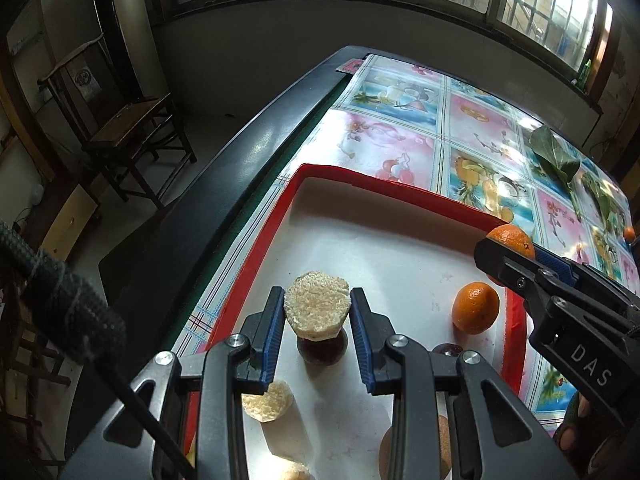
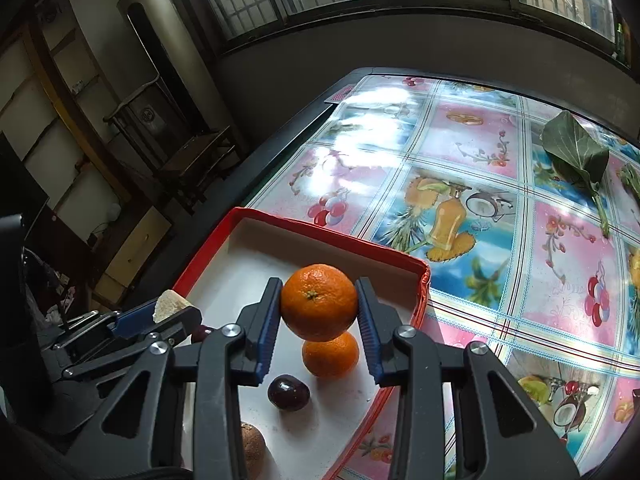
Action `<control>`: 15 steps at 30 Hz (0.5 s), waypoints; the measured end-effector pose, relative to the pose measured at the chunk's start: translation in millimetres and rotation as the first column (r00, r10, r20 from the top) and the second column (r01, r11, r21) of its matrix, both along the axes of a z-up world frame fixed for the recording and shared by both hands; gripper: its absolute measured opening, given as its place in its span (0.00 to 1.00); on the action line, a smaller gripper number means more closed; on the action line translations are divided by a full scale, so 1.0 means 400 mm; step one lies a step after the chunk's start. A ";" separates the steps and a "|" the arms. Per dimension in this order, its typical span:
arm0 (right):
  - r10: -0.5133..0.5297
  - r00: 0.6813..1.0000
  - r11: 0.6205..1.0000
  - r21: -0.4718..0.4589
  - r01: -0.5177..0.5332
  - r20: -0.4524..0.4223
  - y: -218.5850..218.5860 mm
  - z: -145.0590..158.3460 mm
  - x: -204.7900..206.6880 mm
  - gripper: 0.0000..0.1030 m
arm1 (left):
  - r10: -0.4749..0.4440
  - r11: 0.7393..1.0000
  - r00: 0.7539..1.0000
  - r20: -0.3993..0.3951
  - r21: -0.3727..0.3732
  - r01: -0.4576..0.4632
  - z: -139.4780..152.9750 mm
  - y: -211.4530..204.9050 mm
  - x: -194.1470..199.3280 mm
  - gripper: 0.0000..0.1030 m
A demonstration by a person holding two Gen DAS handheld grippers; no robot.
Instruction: Organize fruits
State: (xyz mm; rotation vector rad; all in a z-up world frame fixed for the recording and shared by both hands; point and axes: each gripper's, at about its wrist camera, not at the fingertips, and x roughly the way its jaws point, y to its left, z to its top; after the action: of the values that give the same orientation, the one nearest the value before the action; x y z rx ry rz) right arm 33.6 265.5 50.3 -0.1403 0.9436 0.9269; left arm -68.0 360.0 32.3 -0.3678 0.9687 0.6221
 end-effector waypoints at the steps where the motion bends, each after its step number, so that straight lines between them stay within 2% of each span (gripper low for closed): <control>1: 0.002 1.000 1.000 -0.004 -0.002 -0.002 0.003 -0.006 0.002 0.38 | 0.000 1.000 1.000 -0.003 -0.001 0.000 -0.003 0.001 0.003 0.31; 15: 0.043 0.999 0.998 -0.056 -0.042 0.004 0.055 -0.061 -0.005 0.38 | -0.010 0.999 0.998 -0.063 -0.040 0.007 -0.058 0.025 0.026 0.30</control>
State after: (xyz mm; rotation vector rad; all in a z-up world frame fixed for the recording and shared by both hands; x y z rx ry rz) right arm 31.5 287.4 26.0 -0.2106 0.9650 0.9393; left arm -57.5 369.9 8.9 -0.3813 1.0437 0.6101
